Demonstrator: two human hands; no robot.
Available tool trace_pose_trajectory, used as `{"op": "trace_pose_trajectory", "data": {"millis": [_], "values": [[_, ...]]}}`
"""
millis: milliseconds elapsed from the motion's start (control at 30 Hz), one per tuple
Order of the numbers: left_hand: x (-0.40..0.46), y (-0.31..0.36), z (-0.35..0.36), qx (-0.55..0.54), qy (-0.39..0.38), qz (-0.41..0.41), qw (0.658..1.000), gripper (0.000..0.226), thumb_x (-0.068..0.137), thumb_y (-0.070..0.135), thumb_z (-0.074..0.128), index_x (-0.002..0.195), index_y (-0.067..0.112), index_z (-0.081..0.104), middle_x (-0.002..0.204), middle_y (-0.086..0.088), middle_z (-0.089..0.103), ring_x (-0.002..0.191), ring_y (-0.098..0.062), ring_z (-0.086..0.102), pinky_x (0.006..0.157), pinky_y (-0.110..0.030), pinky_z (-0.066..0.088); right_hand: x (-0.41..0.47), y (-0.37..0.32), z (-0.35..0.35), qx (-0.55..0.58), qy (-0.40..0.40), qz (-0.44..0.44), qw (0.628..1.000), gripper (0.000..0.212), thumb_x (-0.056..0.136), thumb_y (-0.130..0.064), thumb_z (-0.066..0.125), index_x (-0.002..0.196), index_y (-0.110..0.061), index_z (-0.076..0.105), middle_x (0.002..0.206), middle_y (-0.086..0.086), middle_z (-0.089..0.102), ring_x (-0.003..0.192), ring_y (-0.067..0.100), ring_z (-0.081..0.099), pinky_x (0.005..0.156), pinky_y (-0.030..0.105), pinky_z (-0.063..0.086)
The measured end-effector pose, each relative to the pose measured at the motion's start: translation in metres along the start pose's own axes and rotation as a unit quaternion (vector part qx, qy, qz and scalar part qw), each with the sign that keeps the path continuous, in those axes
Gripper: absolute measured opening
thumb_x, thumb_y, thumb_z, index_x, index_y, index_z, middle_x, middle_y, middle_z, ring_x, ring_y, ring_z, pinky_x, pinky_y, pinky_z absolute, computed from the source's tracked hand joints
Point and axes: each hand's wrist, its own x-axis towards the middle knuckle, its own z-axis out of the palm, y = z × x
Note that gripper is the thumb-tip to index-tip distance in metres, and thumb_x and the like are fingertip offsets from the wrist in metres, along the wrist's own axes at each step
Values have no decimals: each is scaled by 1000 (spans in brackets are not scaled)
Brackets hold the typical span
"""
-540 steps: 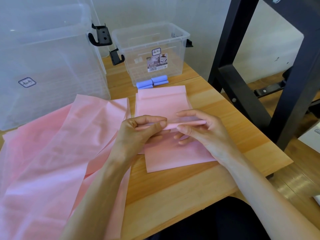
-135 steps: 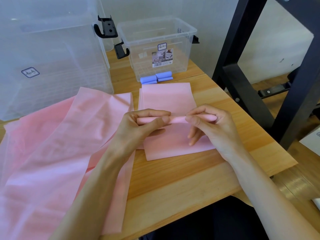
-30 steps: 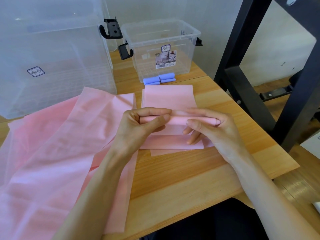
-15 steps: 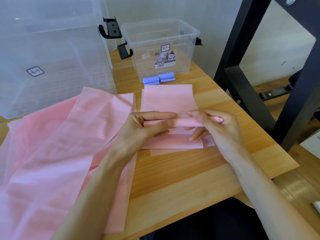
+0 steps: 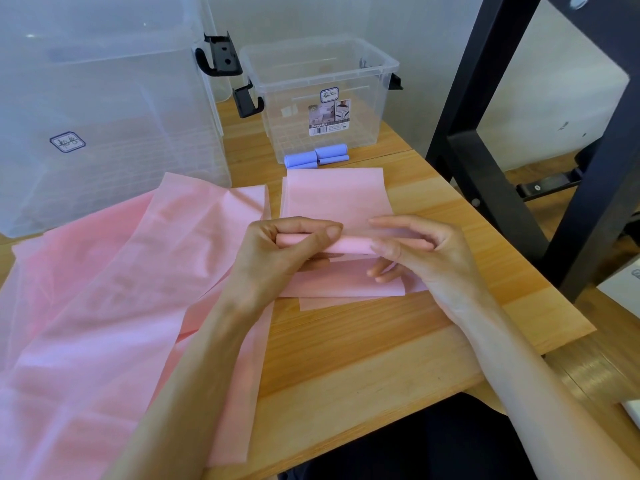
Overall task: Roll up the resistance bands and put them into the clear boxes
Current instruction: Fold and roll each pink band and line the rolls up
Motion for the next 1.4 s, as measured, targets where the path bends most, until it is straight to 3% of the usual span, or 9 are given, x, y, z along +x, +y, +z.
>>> {"op": "trace_pose_trajectory", "data": {"millis": [167, 333, 500, 700, 933, 1133, 1267, 1400], "values": [[0, 1, 0, 23, -32, -8, 999, 17, 72, 24, 77, 87, 19, 80, 89, -2, 77, 79, -12, 68, 80, -24, 57, -2, 1, -1, -18, 12, -8, 1000, 18, 84, -23, 65, 95, -12, 74, 73, 11, 74, 52, 24, 68, 51, 26, 55], [-1, 2, 0, 16, -14, -6, 1000, 16, 75, 25, 74, 87, 16, 79, 87, -1, 77, 76, -9, 69, 69, -18, 56, -3, -2, 1, -11, -15, 2, 1000, 27, 78, -19, 71, 104, -13, 71, 70, 14, 73, 52, 23, 69, 52, 26, 55], [-3, 4, -1, 24, -47, -15, 999, 23, 67, 27, 78, 90, 22, 80, 92, -3, 77, 81, -13, 69, 79, -24, 59, -4, -1, -1, -27, 10, 7, 1000, 11, 82, -23, 70, 88, -14, 73, 61, 14, 68, 44, 23, 65, 43, 23, 50], [-8, 9, -2, 37, -23, -13, 999, 15, 79, 22, 75, 92, 17, 79, 88, -7, 77, 78, -16, 74, 69, -22, 59, -13, -1, 2, -25, -15, -12, 999, 29, 81, -12, 72, 109, -9, 71, 84, 15, 75, 62, 26, 72, 55, 28, 59], [-18, 14, -5, -16, -104, -73, 992, 23, 71, 27, 72, 92, 21, 80, 100, -4, 77, 94, -15, 72, 74, -20, 59, -26, -6, -2, -9, -5, -6, 1000, 20, 82, -19, 69, 98, -7, 74, 76, 17, 73, 58, 31, 71, 53, 32, 59], [-29, 3, -3, 22, -56, -19, 998, 25, 78, 32, 67, 95, 18, 78, 98, 0, 77, 92, -17, 73, 76, -27, 60, -32, 1, 6, -1, 20, -2, 1000, 22, 85, -22, 67, 98, -6, 74, 71, 19, 71, 52, 28, 68, 49, 30, 56], [-32, -1, -3, -22, -53, -25, 998, 22, 72, 23, 72, 93, 15, 78, 94, -4, 76, 85, -14, 71, 74, -25, 60, -35, 2, 5, 16, 9, 4, 1000, 23, 81, -22, 70, 101, -10, 73, 73, 18, 71, 52, 29, 67, 49, 31, 56], [-32, -2, -2, -24, -28, -41, 999, 23, 72, 26, 72, 90, 13, 77, 83, -7, 77, 74, -15, 74, 64, -21, 59, -39, 4, 6, -13, -17, -7, 1000, 32, 80, -15, 72, 110, -9, 64, 77, 17, 74, 54, 30, 69, 52, 35, 58]]}}
